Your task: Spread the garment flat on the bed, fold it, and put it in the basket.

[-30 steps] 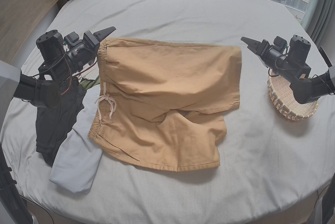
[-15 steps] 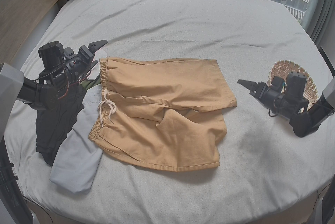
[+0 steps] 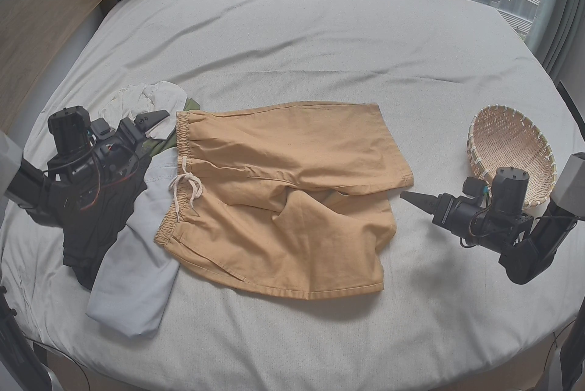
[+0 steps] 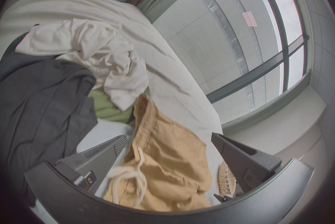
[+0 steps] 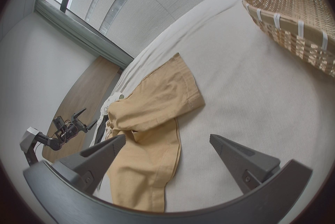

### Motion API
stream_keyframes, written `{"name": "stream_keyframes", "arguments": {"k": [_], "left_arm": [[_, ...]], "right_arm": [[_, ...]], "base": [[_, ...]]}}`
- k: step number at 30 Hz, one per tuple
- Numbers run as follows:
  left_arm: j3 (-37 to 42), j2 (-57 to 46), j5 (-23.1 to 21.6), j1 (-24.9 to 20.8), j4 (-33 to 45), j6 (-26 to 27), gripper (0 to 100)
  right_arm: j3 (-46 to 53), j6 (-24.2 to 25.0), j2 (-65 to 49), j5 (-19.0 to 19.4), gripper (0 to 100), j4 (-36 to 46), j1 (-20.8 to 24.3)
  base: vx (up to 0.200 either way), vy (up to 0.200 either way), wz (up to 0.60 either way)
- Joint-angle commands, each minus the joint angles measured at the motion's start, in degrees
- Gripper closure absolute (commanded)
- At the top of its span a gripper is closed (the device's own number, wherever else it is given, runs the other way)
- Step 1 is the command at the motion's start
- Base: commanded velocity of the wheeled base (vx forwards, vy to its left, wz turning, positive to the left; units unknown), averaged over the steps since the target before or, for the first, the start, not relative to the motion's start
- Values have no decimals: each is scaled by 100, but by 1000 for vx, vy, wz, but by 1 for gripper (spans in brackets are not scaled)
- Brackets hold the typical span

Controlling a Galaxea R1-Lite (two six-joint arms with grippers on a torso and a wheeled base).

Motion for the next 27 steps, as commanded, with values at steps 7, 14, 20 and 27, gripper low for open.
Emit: {"name": "stream_keyframes", "arguments": {"k": [7, 14, 20, 27], "left_arm": [[2124, -789, -959, -223, -1550, 55, 0], [2590, -789, -1003, -557, -1936, 125, 0], [2915, -798, -932, -935, -2209, 213, 0], [3099, -798, -932, -971, -2279, 222, 0]], "right_arm": [[-59, -6, 398, -45, 0, -77, 401], [-296, -6, 503, -71, 0, -15, 481], [-577, -6, 758, -168, 0, -15, 498], [-911, -15, 978, -168, 0, 3, 498]], "base": [[0, 0, 0], [0, 0, 0], [0, 0, 0], [0, 0, 0]]}}
